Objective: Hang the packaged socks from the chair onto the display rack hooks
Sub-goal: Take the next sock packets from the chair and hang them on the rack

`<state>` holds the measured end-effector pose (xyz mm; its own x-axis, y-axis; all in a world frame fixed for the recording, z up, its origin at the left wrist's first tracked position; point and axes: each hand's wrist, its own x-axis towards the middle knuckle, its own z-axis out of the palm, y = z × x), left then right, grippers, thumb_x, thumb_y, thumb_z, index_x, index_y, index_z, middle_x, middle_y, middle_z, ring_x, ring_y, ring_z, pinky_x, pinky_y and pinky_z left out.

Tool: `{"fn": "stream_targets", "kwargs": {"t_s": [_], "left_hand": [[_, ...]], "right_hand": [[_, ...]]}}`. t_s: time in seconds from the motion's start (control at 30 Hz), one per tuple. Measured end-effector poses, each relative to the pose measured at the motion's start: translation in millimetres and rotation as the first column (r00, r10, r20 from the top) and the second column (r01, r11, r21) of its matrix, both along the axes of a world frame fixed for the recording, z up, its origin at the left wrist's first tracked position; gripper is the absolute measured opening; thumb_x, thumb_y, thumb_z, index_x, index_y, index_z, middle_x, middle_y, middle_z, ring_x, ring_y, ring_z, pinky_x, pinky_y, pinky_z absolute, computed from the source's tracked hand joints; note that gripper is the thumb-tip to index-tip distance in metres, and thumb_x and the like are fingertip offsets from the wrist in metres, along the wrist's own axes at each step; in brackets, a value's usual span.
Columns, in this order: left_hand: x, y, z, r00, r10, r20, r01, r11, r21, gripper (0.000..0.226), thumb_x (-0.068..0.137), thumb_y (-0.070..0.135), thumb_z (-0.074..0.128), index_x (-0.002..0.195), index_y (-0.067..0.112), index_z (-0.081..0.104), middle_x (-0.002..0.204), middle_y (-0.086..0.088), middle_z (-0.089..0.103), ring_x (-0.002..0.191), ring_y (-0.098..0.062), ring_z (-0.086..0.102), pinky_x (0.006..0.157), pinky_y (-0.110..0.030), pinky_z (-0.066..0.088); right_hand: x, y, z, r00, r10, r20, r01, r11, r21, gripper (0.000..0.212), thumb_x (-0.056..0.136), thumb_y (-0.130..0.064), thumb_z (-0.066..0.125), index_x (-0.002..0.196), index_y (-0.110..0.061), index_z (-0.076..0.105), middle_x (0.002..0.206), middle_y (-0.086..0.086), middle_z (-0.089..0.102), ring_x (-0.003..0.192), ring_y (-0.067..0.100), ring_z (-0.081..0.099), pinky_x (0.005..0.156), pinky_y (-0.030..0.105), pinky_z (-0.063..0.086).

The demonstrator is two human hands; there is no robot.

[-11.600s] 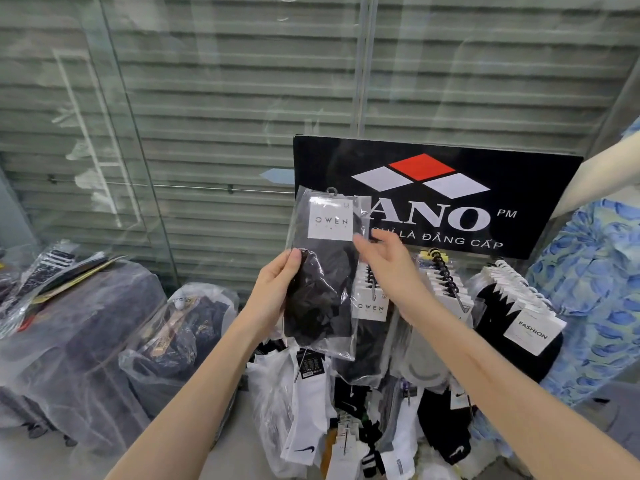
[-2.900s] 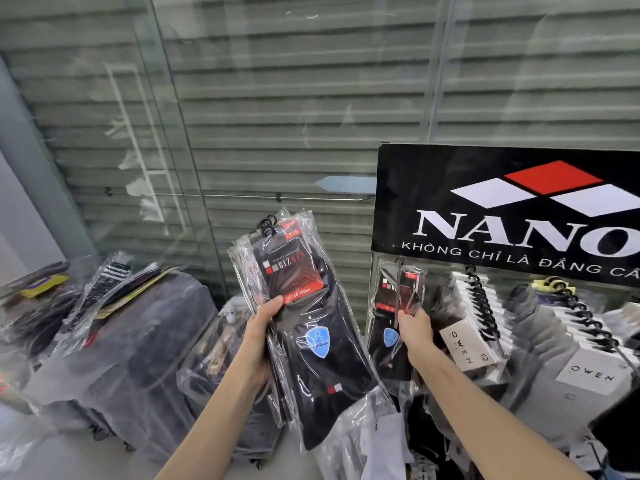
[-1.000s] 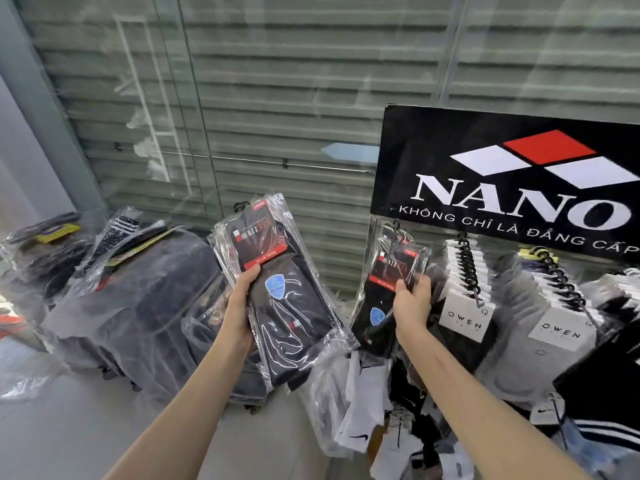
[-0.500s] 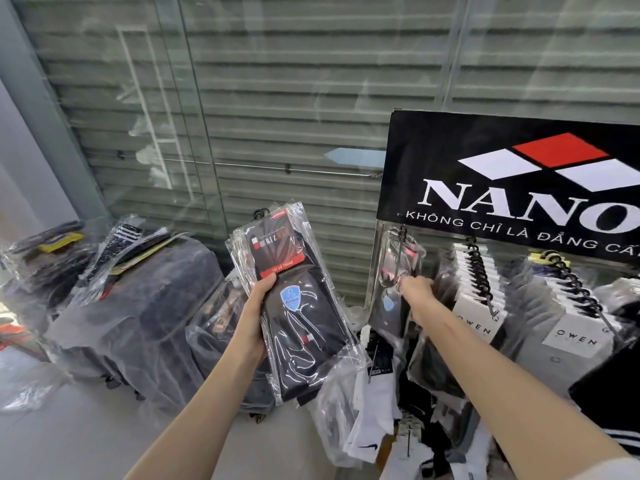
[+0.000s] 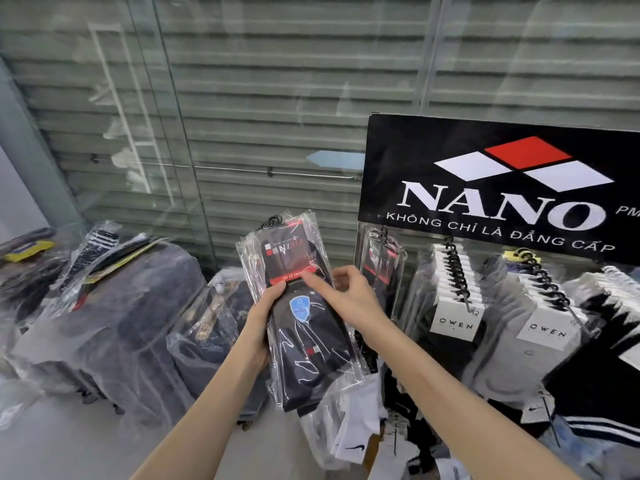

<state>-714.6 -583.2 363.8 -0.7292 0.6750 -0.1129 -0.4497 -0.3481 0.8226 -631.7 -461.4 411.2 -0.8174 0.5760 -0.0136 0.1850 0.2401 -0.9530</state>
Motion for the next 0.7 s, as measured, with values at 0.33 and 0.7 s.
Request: {"fn": "stream_targets", "kwargs": {"t_s": [0.33,0.7], "left_hand": [[-7.2,-8.1,-15.4,0.997,0.037,0.065,-0.032,0.996,-0.082,0.057,0.064,0.051,0.071,0.1,0.008,0.073,0.094,-0.016,0.075,0.081,-0.027,0.074,0.064,-0.033,0.059],[-32.2,-38.1,-21.2,0.985,0.165,0.04,-0.157,0.974,-0.163,0.055,0.068,0.032,0.071,0.117,0.005,0.064,0.105,-0.02,0.071,0.079,-0.03,0.071,0.08,-0.042,0.058]], "right_hand": [[-2.0,11.3,-14.7,0.997,-0.034,-0.066,0.045,0.984,0.173,0.036,0.089,-0.035,0.056,0.065,-0.018,0.034,0.059,-0.007,0.03,0.055,0.01,0.031,0.055,0.027,0.026],[29.1,37.7,-78.4,0.994,0.062,-0.095,-0.101,0.866,-0.49,0.017,0.091,-0.001,0.052,0.101,-0.009,0.061,0.101,0.006,0.07,0.089,0.015,0.067,0.076,0.024,0.052]]}}
